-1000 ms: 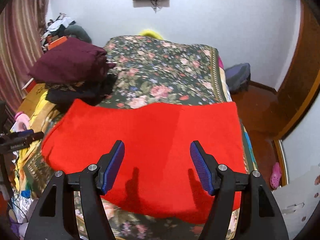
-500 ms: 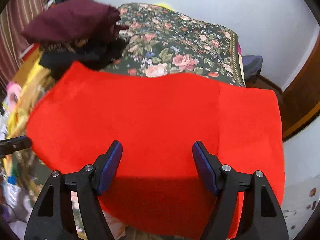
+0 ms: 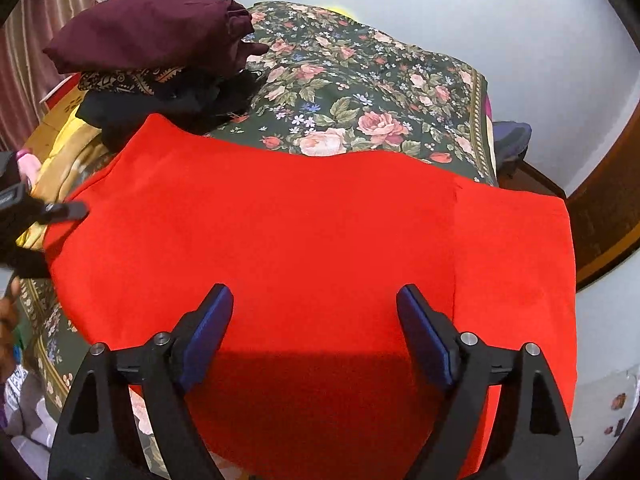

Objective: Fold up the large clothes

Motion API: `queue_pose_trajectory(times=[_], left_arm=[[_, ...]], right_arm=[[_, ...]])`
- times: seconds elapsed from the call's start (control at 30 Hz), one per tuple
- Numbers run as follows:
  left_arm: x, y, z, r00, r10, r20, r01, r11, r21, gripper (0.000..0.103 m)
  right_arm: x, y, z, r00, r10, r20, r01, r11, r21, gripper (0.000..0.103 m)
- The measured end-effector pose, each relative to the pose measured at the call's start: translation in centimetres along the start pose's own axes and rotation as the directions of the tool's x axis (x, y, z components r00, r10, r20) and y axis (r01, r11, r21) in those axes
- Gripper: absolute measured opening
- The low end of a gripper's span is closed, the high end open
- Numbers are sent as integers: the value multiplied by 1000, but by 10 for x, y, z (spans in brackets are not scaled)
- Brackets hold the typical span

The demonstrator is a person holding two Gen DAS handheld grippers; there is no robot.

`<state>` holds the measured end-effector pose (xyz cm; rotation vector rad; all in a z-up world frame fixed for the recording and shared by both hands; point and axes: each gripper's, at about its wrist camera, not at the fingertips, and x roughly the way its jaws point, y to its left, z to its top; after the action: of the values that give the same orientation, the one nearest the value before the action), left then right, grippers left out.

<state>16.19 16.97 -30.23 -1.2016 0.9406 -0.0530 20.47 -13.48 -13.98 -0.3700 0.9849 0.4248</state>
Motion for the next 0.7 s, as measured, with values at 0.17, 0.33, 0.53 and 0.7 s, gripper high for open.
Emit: queue_pose_trajectory(times=[0.17,0.33,0.53,0.7], left_arm=[[6,-29,5,994,92,60,-97,991,90,17],[-28,-89,-5,975,103,197,-158,945,286,8],[-81,-182,-32,935,12,354,-205,833,513,8],[-87,-244,-53,914,-35,403,-248,739,626,8]], right_arm=[[-3,1,6,1000,22,-5,-22,1000,12,82],[-5,14,12,1000,27,0,-27,999,-27,82],[0,42,16,997,79,-13,-80,993,-85,82],[-3,57,22,950,309,-46,-311,949,-51,82]])
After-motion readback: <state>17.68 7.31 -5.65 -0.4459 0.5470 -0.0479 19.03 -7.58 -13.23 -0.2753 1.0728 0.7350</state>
